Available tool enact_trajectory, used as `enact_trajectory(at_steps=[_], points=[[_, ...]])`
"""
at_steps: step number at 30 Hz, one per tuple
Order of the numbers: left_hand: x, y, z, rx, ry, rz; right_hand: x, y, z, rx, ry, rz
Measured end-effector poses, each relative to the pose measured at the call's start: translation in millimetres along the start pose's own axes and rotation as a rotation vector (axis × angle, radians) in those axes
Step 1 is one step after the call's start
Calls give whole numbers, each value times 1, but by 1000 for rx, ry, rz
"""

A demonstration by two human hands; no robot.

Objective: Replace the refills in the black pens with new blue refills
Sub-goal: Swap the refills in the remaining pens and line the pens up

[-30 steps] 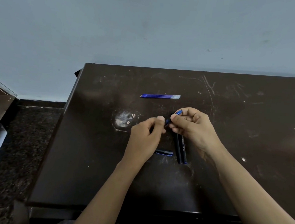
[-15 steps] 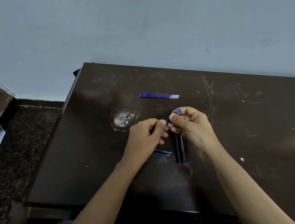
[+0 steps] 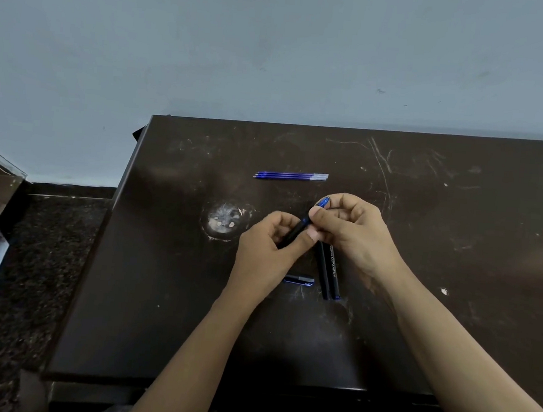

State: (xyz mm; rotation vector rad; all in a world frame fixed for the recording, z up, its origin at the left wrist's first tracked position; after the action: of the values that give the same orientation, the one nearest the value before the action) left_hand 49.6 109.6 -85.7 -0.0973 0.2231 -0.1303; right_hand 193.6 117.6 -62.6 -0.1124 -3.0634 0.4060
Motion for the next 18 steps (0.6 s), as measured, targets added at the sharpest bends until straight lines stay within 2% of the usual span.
enact_trajectory(at_steps=[3,8,13,18], points=[[6,-1,0,-125,-137,-59,0,0,1,-5,-21,10],[-1,1,0,-18,-20,-15,-1,0,2,0,-17,7],[4,-1,0,-84,-75,-79,0,0,1,-18,-77,15],[3,-2,5,-57,-80,-118,-2,-1,3,1,-178,40]])
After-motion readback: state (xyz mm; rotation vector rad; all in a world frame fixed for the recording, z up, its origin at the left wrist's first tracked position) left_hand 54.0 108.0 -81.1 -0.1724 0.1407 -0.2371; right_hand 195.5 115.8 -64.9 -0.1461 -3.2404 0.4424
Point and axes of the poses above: each hand's wrist, its own y-axis towards the middle knuckle, its own x-axis out of the palm, z = x × y, the point moved 3 cm from there along y, towards the middle knuckle, and after that the axes turned 3 degrees about -y, right-handed, at the moved point
